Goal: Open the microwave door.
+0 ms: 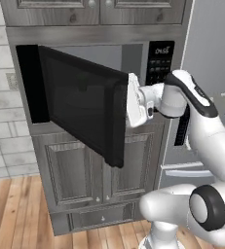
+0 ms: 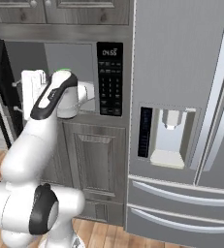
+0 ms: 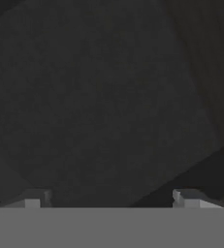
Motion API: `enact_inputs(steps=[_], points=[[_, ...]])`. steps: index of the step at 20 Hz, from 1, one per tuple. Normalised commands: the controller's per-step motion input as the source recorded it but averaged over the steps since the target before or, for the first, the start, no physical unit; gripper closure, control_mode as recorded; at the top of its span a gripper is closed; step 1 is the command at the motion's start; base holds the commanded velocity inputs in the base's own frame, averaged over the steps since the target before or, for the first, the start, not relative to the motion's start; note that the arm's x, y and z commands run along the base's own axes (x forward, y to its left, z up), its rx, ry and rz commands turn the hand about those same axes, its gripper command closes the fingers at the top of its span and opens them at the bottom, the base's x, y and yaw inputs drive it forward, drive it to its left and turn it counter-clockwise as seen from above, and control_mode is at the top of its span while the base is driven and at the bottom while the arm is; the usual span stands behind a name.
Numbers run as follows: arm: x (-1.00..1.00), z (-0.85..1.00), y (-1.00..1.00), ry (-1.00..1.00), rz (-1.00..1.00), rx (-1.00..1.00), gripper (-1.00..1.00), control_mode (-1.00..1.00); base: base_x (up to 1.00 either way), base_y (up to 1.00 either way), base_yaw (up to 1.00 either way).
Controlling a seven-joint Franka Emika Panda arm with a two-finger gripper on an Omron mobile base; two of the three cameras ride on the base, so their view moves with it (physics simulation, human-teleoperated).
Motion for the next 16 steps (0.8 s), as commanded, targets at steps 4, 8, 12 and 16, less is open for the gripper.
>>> enact_inputs(steps=[4, 8, 12, 16], points=[[-0.37, 0.15, 0.93, 0.3, 0.3, 0.0, -1.0, -1.0, 0.0, 0.0, 0.0], [-0.21, 0.02, 1.0, 0.27, 0.23, 0.0, -1.0, -1.0, 0.0, 0.0, 0.0], [-0.26, 0.0, 1.0, 0.11, 0.13, 0.0, -1.0, -1.0, 0.0, 0.0, 0.0], [-0.39, 0.0, 1.0, -0.02, 0.03, -0.06, -1.0, -1.0, 0.0, 0.0, 0.0]])
